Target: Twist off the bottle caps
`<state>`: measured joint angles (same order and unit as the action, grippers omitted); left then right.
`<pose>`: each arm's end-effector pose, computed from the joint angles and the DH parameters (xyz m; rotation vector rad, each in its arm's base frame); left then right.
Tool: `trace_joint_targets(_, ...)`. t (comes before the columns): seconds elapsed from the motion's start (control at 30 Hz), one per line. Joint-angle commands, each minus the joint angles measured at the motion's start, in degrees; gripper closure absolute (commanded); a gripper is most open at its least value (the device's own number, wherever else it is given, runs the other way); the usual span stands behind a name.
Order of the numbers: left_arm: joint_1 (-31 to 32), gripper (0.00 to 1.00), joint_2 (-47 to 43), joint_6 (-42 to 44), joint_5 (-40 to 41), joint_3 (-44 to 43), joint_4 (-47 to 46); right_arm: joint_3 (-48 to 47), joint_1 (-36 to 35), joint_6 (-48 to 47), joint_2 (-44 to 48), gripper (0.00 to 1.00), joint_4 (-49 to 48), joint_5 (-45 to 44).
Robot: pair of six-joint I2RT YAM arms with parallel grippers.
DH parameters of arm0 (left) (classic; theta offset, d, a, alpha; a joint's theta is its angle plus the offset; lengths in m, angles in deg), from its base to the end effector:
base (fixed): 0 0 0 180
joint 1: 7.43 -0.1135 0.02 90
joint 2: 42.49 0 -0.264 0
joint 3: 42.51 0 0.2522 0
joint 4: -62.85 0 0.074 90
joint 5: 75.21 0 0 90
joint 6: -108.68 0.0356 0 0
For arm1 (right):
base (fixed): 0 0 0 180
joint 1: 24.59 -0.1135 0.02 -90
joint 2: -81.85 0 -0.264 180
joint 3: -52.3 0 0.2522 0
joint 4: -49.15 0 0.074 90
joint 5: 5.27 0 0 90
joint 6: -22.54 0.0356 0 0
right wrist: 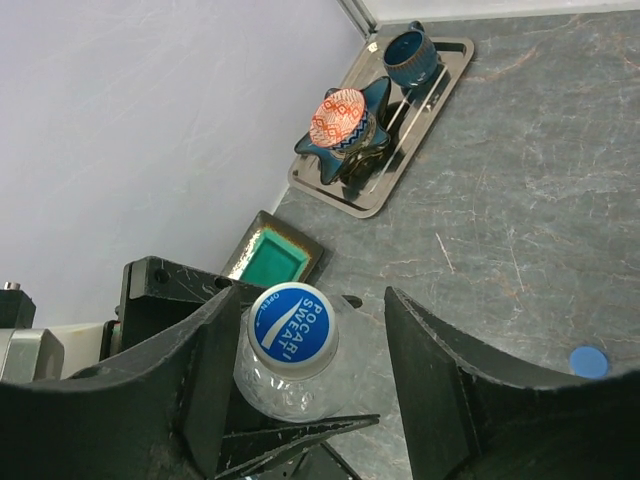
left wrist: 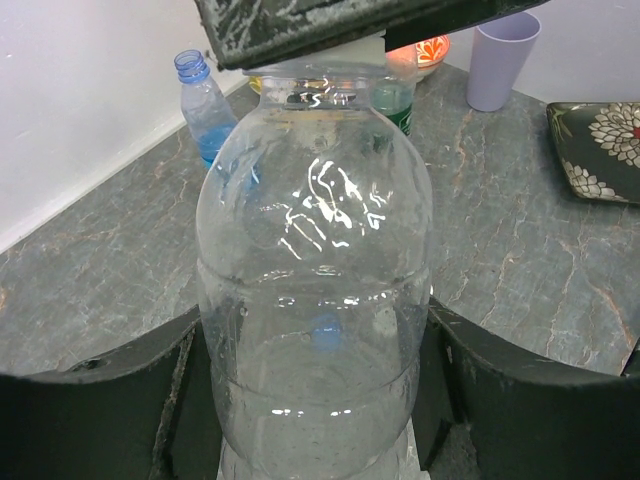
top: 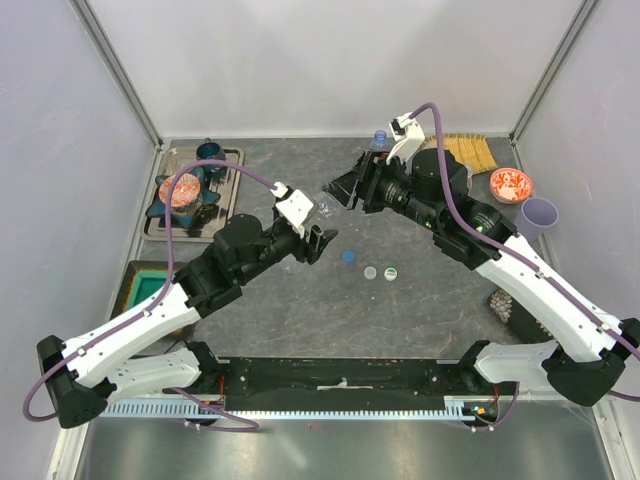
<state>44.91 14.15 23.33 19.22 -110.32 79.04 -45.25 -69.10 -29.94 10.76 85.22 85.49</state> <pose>0.1435 -0.1814 0.3733 0.7529 1.5122 -0.5654 0.1910 0.1884 0.4573 -0.1238 1.8565 1.0410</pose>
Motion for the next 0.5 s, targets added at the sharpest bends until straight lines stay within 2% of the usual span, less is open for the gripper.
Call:
trace_joint_targets(0.0,0.6,0.63,-0.5,2.5,0.8,0.0,-3.8,0.8,-0.3,-0.3,1.1,0.34,-3.0,-0.5)
trace_joint_targets(0.2,0.6,0.63,-0.5,2.4,0.4,0.2,-3.8,1.3,-0.4,-0.3,1.7,0.33,-4.0,-1.9)
trace_joint_targets(0.47,0.6,0.63,-0.2,2.2,0.3,0.3,-3.7,3.1,-0.4,-0.3,2.5,0.44,-6.0,-2.6)
